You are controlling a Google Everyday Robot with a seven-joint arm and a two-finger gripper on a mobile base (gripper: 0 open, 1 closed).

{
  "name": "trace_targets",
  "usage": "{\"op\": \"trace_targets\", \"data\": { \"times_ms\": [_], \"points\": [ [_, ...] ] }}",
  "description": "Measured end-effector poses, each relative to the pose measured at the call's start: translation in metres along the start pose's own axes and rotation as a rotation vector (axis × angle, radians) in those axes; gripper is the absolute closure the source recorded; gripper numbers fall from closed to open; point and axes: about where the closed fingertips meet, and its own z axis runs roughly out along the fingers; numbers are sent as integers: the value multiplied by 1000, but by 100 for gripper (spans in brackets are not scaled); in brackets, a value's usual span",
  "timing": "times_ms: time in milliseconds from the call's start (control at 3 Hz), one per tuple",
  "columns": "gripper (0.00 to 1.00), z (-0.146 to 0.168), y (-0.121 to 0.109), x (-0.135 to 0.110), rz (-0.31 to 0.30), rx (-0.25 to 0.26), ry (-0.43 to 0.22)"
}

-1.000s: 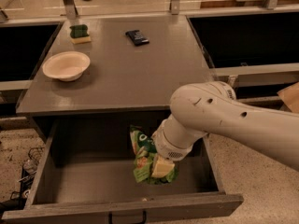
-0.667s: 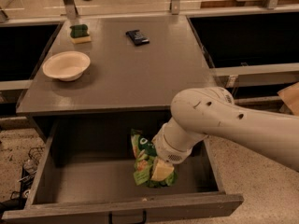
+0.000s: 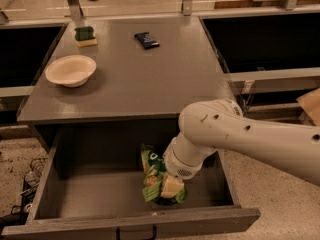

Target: Place green rice chip bag into top drawer

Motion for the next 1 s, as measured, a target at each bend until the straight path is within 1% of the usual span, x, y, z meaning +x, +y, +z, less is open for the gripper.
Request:
{"op": "trace_targets", "data": {
  "times_ms": [333, 667, 1000],
  "points": [
    [100, 2, -3, 0, 10, 6, 10],
    [100, -12, -27, -9, 32, 68, 20],
    [100, -12, -27, -9, 32, 68, 21]
  ]
}}
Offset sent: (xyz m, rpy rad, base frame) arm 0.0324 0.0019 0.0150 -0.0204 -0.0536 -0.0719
